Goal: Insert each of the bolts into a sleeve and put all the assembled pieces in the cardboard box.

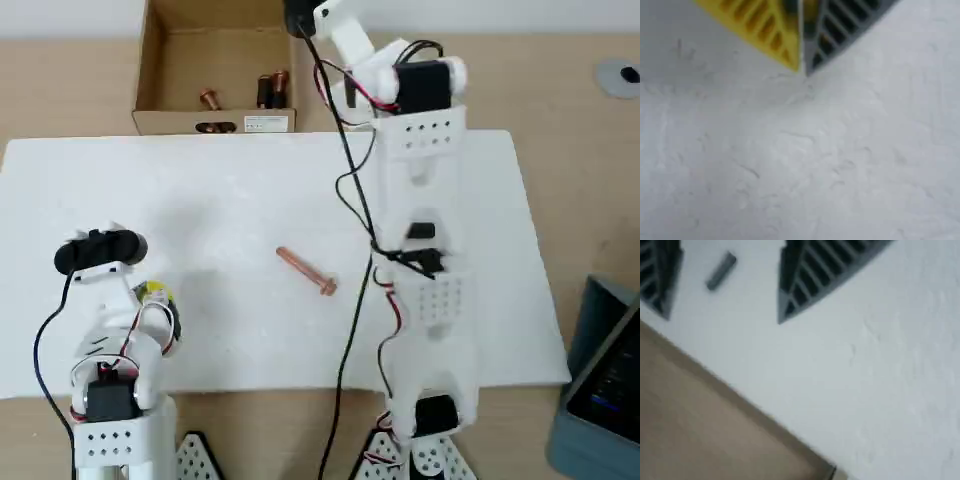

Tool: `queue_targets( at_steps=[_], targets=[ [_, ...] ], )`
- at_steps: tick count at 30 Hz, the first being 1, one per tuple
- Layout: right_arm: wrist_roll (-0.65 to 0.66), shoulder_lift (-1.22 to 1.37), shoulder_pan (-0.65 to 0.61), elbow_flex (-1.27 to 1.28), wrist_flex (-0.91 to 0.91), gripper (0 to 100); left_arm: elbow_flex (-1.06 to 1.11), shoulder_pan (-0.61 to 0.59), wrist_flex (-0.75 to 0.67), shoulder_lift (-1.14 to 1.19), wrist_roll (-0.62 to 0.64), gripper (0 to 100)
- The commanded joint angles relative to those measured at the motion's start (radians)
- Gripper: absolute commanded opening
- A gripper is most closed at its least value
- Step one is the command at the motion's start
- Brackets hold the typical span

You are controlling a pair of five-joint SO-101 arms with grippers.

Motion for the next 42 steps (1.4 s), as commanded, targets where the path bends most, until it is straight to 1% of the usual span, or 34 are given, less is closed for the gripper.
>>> queue_targets(
  at_steps=[1,7,11,13,16,18,25,28,30,32,37,42],
  targets=[
    [0.026,-0.237,0.024,0.214,0.021,14.5,-0.006,-0.002,0.0,-0.01,-0.005,0],
    [0.112,-0.464,0.028,0.636,0.021,14.5,-0.006,-0.002,0.0,-0.01,-0.005,0],
    [0.18,-0.549,0.07,0.84,0.021,14.5,-0.006,-0.002,0.0,-0.01,-0.005,0],
    [0.261,-0.572,0.094,0.926,0.021,14.5,-0.006,-0.002,0.0,-0.01,-0.005,0],
    [0.419,-0.591,0.142,1.033,0.014,14.5,-0.006,-0.002,0.0,-0.01,-0.005,0],
    [0.483,-0.599,0.176,1.093,-0.008,14.5,-0.006,-0.002,0.0,-0.01,-0.005,0],
    [0.741,-0.598,0.278,1.285,-0.135,14.9,-0.006,-0.002,0.0,-0.01,-0.005,0],
    [0.833,-0.596,0.286,1.343,-0.141,15.4,-0.006,-0.002,0.0,-0.01,-0.005,0],
    [0.878,-0.593,0.285,1.359,-0.143,18.4,-0.006,-0.002,0.0,-0.01,-0.005,0],
    [0.902,-0.587,0.28,1.36,-0.163,21.0,-0.006,-0.002,0.0,-0.01,-0.005,0],
    [0.948,-0.521,0.278,1.354,-0.216,21.0,-0.006,-0.002,0.0,-0.01,-0.005,0],
    [0.953,-0.456,0.271,1.354,-0.272,21.0,-0.006,-0.002,0.0,-0.01,-0.005,0]
  ],
)
